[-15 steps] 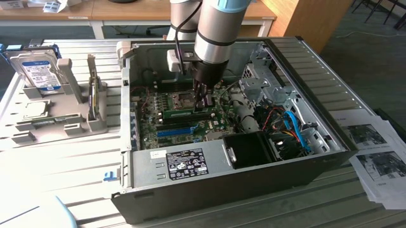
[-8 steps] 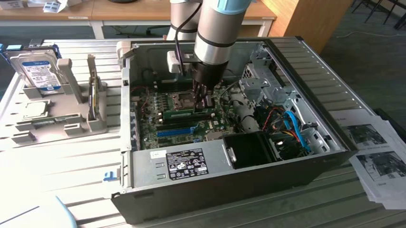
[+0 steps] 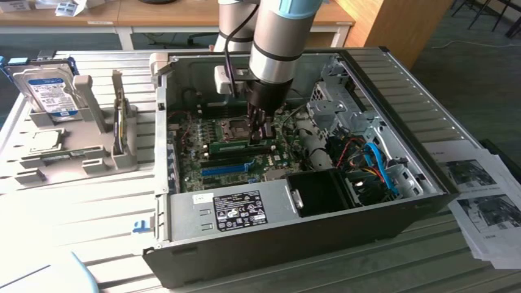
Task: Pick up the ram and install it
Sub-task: 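Insert the ram into the slot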
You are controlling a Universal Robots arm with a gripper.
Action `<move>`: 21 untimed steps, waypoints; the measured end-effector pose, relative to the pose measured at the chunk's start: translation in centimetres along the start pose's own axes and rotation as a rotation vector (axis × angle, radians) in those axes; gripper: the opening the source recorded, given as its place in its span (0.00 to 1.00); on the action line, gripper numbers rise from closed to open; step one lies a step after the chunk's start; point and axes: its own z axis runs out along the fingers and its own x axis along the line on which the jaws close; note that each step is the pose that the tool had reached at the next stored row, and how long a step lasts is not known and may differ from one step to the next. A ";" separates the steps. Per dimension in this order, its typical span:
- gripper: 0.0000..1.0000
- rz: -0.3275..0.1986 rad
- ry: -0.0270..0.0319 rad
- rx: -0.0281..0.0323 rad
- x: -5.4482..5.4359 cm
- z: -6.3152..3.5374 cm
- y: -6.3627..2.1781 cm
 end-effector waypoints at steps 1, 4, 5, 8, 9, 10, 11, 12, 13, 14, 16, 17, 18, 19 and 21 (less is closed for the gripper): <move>0.11 0.000 0.0002 -0.0001 0.0 -0.01 0.00; 0.11 0.000 0.0000 0.0000 0.1 0.00 0.00; 0.11 0.000 0.0000 0.0000 0.1 -0.01 0.00; 0.11 0.000 0.0000 0.0000 0.1 -0.01 0.00; 0.11 0.000 0.0000 0.0000 0.1 0.00 0.00; 0.11 0.000 0.0000 0.0000 0.1 -0.01 0.00; 0.11 0.000 -0.0002 0.0001 0.1 0.02 0.00; 0.11 0.000 -0.0001 0.0001 0.1 0.07 0.00; 0.11 0.000 0.0001 0.0000 0.2 0.11 -0.01; 0.11 0.000 0.0001 0.0000 0.2 0.16 -0.01; 0.11 0.000 0.0002 -0.0001 0.2 0.21 -0.01; 0.11 0.000 0.0002 -0.0001 0.2 0.21 -0.01; 0.11 0.000 0.0002 -0.0001 0.2 0.21 -0.01; 0.11 0.000 0.0001 -0.0001 0.2 0.22 -0.01; 0.11 0.000 -0.0002 0.0001 0.2 0.28 -0.02</move>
